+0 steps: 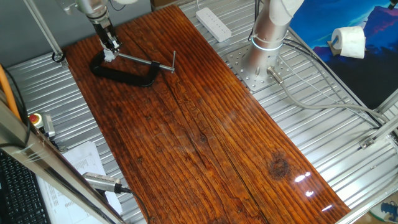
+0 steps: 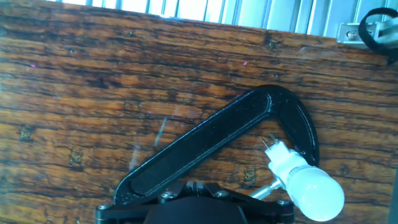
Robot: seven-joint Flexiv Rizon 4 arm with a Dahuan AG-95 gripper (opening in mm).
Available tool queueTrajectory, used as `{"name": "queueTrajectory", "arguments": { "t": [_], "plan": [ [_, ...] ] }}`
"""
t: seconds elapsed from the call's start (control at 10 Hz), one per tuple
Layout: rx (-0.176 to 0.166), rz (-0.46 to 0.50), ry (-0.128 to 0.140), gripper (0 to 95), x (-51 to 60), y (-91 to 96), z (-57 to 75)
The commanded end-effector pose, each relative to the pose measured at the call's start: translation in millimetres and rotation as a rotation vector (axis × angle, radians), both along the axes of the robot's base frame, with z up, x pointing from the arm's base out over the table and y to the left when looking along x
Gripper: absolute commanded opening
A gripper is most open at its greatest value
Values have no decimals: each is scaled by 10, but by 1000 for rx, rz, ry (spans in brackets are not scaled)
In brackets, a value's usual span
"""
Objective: Take out the light bulb by rotating it
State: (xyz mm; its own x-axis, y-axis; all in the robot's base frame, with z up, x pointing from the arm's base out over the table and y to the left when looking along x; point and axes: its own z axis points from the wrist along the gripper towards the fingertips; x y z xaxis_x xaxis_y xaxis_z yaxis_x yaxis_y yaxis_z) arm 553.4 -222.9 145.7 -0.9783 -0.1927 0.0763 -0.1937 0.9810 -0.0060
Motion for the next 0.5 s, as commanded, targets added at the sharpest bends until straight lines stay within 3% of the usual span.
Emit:
{"name": "queueTrajectory", "arguments": {
  "t": [0.1, 0.5],
  "plan": [
    [-18, -109, -11, 0, -16, 10, 10],
    [-15, -55, -14, 0, -73, -67, -20]
  ]
}}
